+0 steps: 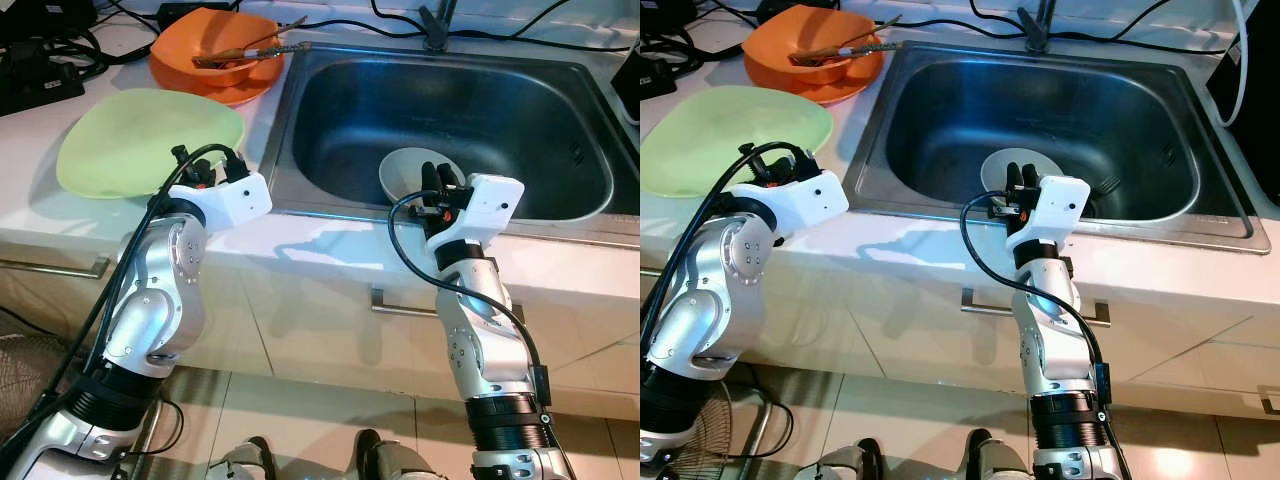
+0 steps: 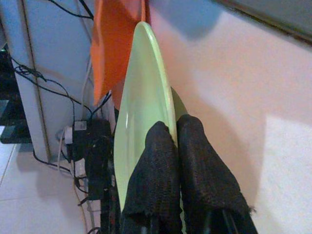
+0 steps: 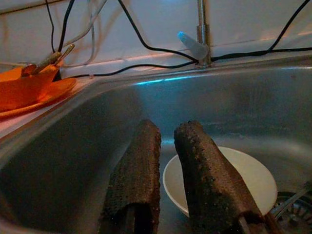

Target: Kitchen organization

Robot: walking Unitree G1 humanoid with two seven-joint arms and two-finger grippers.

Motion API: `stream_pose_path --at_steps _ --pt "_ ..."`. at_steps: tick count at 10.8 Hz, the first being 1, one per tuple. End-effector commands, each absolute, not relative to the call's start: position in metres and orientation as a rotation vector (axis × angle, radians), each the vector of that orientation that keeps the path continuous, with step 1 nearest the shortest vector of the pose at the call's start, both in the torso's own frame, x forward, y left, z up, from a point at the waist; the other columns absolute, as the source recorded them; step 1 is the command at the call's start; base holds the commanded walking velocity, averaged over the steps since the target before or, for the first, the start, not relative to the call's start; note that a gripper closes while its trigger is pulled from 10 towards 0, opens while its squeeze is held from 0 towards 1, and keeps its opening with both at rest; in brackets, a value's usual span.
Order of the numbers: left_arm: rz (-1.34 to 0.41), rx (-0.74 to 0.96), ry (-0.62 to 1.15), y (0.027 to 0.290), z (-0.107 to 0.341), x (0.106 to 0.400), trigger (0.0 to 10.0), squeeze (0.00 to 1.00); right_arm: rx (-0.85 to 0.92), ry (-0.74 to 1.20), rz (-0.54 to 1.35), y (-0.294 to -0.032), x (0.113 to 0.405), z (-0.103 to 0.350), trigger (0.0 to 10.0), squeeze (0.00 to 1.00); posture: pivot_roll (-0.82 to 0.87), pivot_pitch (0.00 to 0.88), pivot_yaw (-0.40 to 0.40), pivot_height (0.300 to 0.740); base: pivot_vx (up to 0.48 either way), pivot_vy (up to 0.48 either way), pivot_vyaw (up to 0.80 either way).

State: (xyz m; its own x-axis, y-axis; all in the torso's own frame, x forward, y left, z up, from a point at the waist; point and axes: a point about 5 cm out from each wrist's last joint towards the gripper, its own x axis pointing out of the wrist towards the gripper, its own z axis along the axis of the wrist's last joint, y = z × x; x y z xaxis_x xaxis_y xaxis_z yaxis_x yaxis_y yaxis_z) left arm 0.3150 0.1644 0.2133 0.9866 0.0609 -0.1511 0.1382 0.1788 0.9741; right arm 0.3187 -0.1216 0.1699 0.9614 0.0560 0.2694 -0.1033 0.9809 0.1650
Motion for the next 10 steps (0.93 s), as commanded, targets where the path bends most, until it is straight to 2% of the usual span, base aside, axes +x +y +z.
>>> stream_pose_path --at_steps 1,5,7,10 --pt "-0.161 1.39 0.359 0.169 0.164 0.31 10.0 0.0 0.186 -0.214 0.087 -0.121 0.32 0.161 10.0 0.0 0.09 0.2 -0.039 0.74 0.0 0.0 0.0" --pt "0.064 1.44 0.189 0.175 0.199 0.319 10.0 0.0 0.186 -0.214 0.089 -0.121 0.321 0.161 10.0 0.0 0.1 0.198 -0.043 0.74 0.0 0.0 0.0" --pt "0.238 1.429 -0.063 0.168 0.246 0.321 10.0 0.0 0.187 -0.215 0.088 -0.122 0.322 0.161 10.0 0.0 0.1 0.199 -0.043 0.74 0.0 0.0 0.0" --pt "0.316 1.357 -0.375 0.147 0.288 0.313 10.0 0.0 0.189 -0.216 0.088 -0.121 0.323 0.161 10.0 0.0 0.1 0.197 -0.042 0.74 0.0 0.0 0.0"
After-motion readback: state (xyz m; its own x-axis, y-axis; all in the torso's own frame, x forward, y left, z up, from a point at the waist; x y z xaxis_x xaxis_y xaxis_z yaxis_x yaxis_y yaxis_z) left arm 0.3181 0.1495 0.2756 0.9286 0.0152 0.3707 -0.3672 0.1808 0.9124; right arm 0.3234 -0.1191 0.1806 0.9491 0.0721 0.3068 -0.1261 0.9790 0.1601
